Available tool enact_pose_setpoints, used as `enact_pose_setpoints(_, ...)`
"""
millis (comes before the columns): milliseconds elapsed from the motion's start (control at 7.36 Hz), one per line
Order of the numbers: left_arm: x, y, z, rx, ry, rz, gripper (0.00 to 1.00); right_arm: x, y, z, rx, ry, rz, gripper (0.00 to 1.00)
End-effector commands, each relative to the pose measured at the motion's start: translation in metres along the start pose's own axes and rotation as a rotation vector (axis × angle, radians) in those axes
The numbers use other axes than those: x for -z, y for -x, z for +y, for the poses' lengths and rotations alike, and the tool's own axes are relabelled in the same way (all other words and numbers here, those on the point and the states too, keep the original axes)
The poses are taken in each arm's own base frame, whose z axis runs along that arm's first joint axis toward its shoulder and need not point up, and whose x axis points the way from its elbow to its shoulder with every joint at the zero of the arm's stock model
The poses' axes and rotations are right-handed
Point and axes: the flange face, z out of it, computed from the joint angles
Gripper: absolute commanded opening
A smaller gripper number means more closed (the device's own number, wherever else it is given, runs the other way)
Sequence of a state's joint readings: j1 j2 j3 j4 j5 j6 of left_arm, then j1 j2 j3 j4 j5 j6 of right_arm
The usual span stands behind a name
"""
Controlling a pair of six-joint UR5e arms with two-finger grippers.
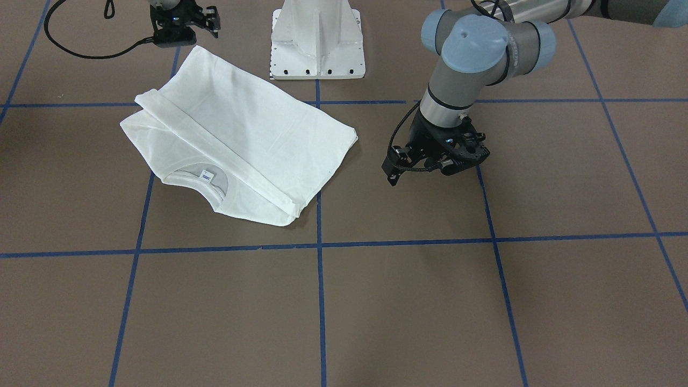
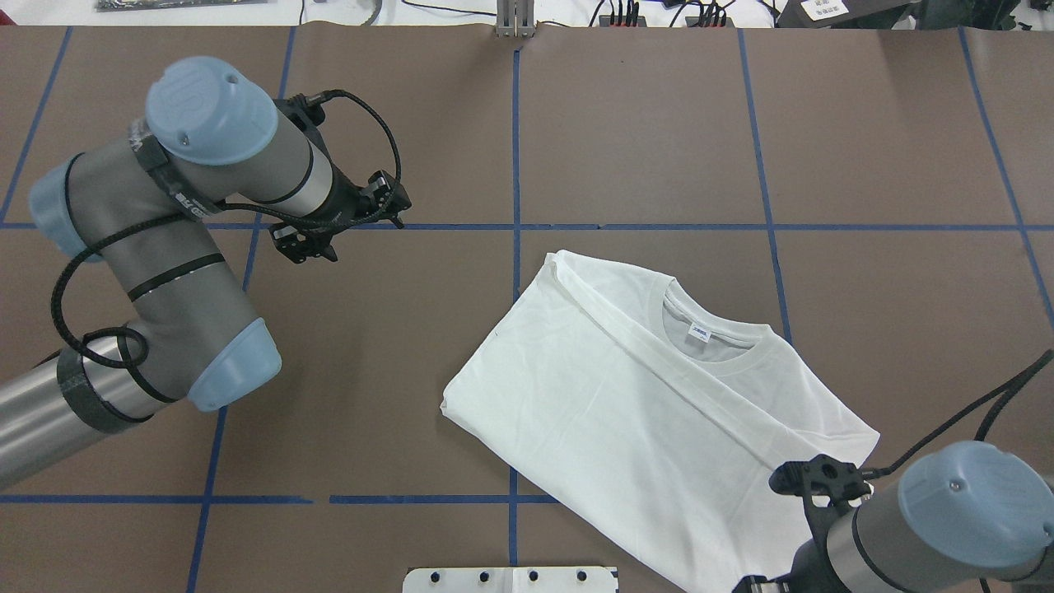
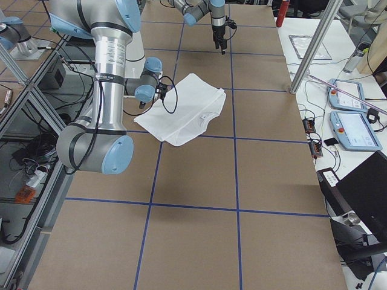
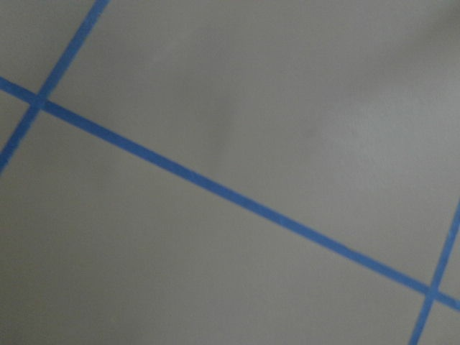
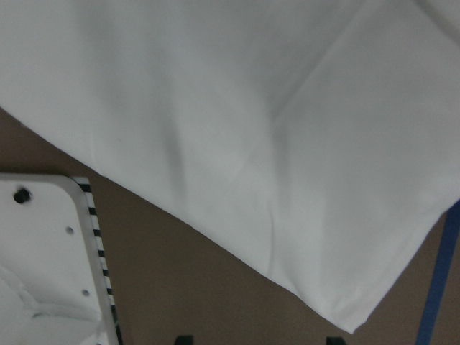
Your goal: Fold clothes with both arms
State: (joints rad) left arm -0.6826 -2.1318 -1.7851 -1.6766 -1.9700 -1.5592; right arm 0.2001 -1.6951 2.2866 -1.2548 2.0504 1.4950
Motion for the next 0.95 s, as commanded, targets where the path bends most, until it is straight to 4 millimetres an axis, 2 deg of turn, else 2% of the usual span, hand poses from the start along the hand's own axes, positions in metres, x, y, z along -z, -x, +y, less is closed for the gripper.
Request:
enact_pose_setpoints(0,-0.032,-0.009,0.098,0.001,0.124,-0.011,0.99,0.072,0.016,-0.066,-0.06,-0.193,-0.126,1.0)
enact_pose_setpoints(136,-0.041,-0.011,0.13,0.041,0.166,-0.005,0.99,0.1,0.017,-0.086,-0.084,-0.262,-0.163,1.0)
enact_pose_setpoints(272,-0.052,-0.011,0.165,0.073,0.211,0.02,0.99,0.123,0.027,-0.106,-0.095,-0.319,-0.203,1.0)
enact_pose_setpoints(408,-0.063,-0.01,0.186,0.093,0.206,0.013,0.99,0.133,0.026,-0.115,-0.106,-0.347,-0.213,1.0)
enact_pose_setpoints(544,-0.07,-0.008,0.196,0.102,0.215,0.0,0.99,0.137,0.026,-0.12,-0.113,-0.358,-0.216,1.0)
enact_pose_setpoints(815,-0.099,-0.004,0.195,0.098,0.218,0.0,0.99,0.137,0.027,-0.123,-0.114,-0.363,-0.218,1.0)
